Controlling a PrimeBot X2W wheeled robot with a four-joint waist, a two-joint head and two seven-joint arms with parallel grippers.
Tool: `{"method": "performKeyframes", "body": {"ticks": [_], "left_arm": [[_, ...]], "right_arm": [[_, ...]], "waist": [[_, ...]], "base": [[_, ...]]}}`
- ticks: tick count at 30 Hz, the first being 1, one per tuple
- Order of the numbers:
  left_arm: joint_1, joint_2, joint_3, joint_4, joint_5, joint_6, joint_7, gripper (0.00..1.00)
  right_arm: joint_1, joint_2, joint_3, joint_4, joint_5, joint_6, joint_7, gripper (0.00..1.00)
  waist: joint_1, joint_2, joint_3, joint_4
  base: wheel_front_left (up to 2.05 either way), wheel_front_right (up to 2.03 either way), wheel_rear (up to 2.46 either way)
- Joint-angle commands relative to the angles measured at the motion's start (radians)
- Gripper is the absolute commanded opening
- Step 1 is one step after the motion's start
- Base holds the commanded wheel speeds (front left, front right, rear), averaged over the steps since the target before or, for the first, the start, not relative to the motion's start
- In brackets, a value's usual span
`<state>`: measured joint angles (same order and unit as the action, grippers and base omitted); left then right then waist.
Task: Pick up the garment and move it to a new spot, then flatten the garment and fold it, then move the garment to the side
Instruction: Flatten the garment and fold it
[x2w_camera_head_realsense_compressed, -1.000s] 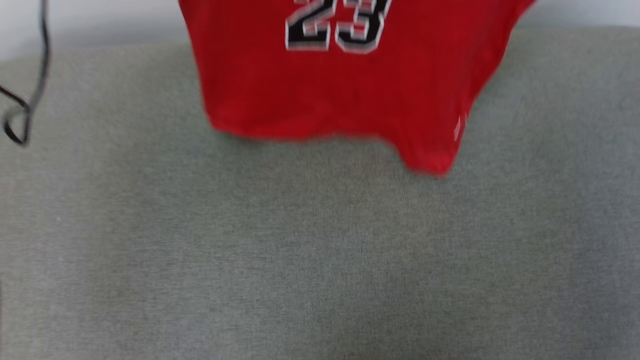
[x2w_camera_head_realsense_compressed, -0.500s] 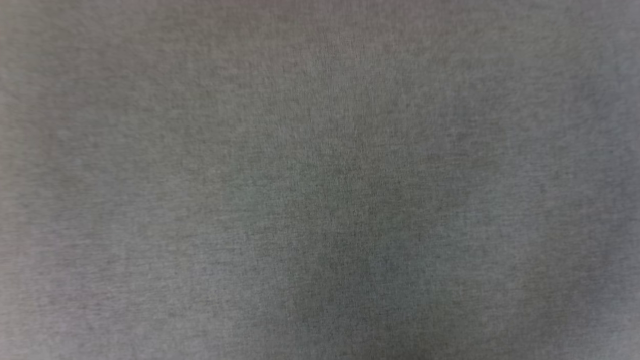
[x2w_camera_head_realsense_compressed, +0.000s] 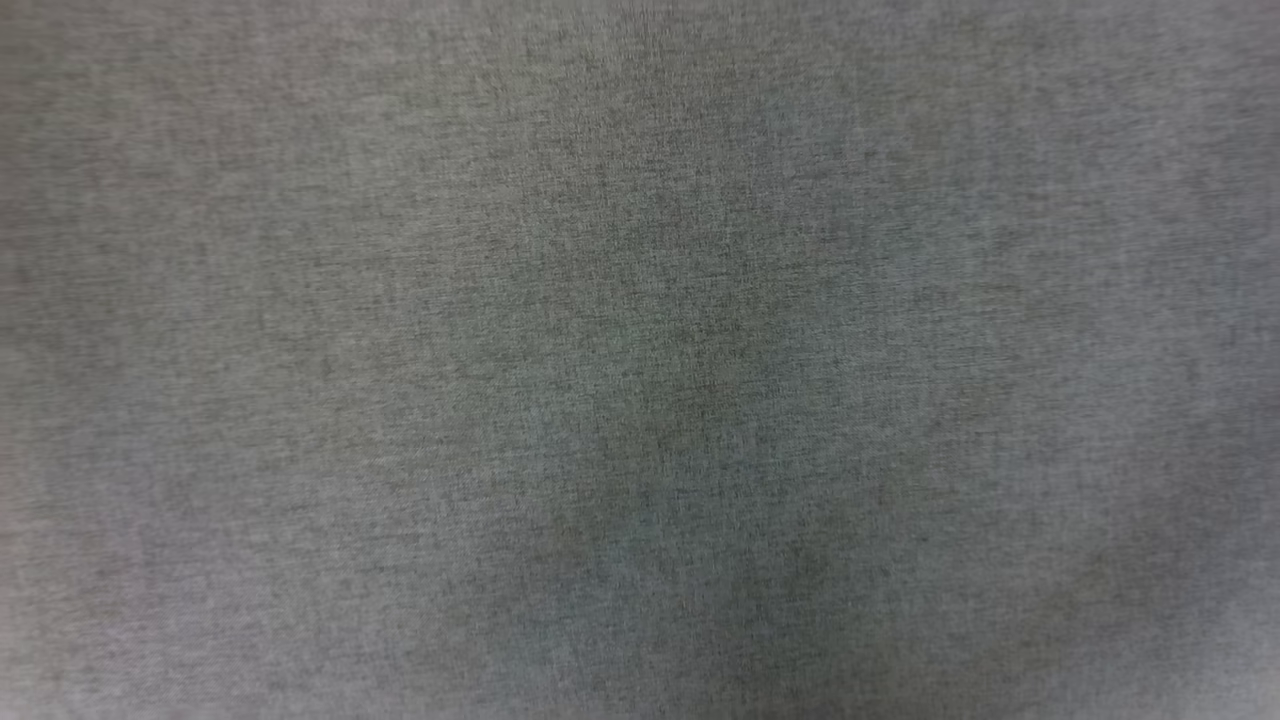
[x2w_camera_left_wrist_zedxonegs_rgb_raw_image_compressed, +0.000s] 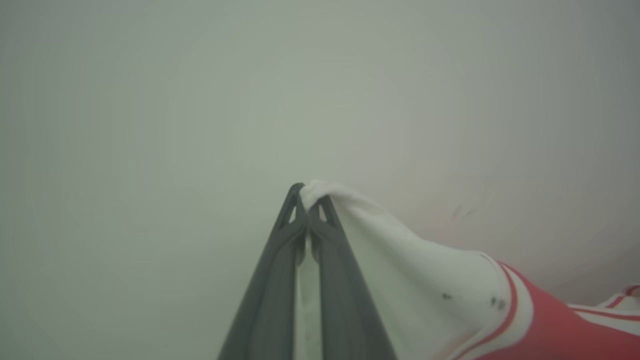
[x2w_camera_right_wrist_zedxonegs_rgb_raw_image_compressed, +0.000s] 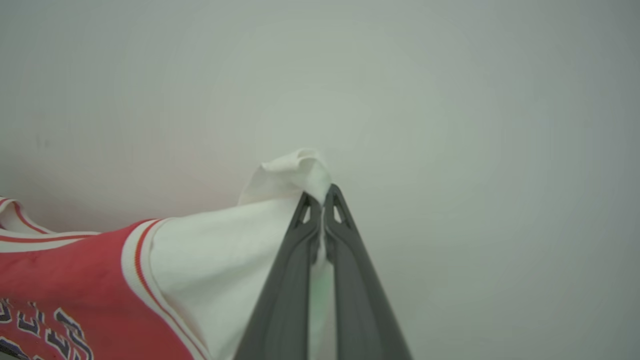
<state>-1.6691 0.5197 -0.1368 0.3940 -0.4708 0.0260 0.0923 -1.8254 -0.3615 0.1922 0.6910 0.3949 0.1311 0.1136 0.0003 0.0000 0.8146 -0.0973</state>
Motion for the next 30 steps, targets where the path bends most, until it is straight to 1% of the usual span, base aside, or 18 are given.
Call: {"method": "performKeyframes", "body": {"ticks": [1,5,8,12,15,19,23,27,30], "left_arm": [[-0.003,-0.001,0.003,0.005,0.000,-0.005,-0.008,0.00],[0.015,-0.012,0.004,0.040,-0.015,-0.016,-0.047,0.00],[0.046,-0.020,0.009,0.069,-0.029,-0.027,-0.083,0.00],[0.120,-0.032,0.023,0.094,-0.052,-0.045,-0.137,0.00],[0.214,-0.045,0.035,0.101,-0.079,-0.061,-0.181,0.00],[0.395,-0.060,0.053,0.090,-0.114,-0.077,-0.239,0.00],[0.608,-0.074,0.061,0.062,-0.135,-0.081,-0.280,0.00],[0.826,-0.075,0.076,0.016,-0.148,-0.059,-0.301,0.00],[0.992,-0.084,0.079,-0.031,-0.156,-0.040,-0.298,0.00]], "right_arm": [[-0.018,-0.002,0.007,0.006,0.008,-0.001,-0.009,0.00],[-0.018,-0.007,0.051,0.027,0.047,-0.001,-0.030,0.00],[0.014,-0.018,0.089,0.034,0.078,-0.001,-0.047,0.00],[0.087,-0.047,0.143,0.016,0.128,-0.001,-0.058,0.00],[0.182,-0.077,0.179,-0.010,0.171,-0.001,-0.066,0.00],[0.378,-0.110,0.220,-0.052,0.235,-0.001,-0.074,0.00],[0.614,-0.142,0.219,-0.110,0.279,-0.001,-0.073,0.00],[0.849,-0.140,0.197,-0.174,0.281,-0.001,-0.059,0.00],[1.009,-0.132,0.158,-0.220,0.274,-0.001,-0.042,0.00]], "waist": [[-0.0003,0.0000,0.015,-0.002],[-0.0003,0.0000,0.021,0.004],[-0.0003,0.0000,0.006,0.013],[-0.0003,0.0000,-0.042,0.030],[-0.0003,0.0000,-0.102,0.047],[-0.0003,0.0000,-0.212,0.061],[-0.0003,0.0000,-0.325,0.073],[-0.0003,0.0000,-0.431,0.074],[-0.0003,0.0000,-0.502,0.075]], "base": [[0.00,0.00,0.00],[0.00,0.00,0.00],[0.00,0.00,0.00],[0.00,0.00,0.00],[0.00,0.00,0.00],[0.00,0.00,0.00],[0.00,0.00,0.00],[0.00,0.00,0.00],[0.00,0.00,0.00]]}}
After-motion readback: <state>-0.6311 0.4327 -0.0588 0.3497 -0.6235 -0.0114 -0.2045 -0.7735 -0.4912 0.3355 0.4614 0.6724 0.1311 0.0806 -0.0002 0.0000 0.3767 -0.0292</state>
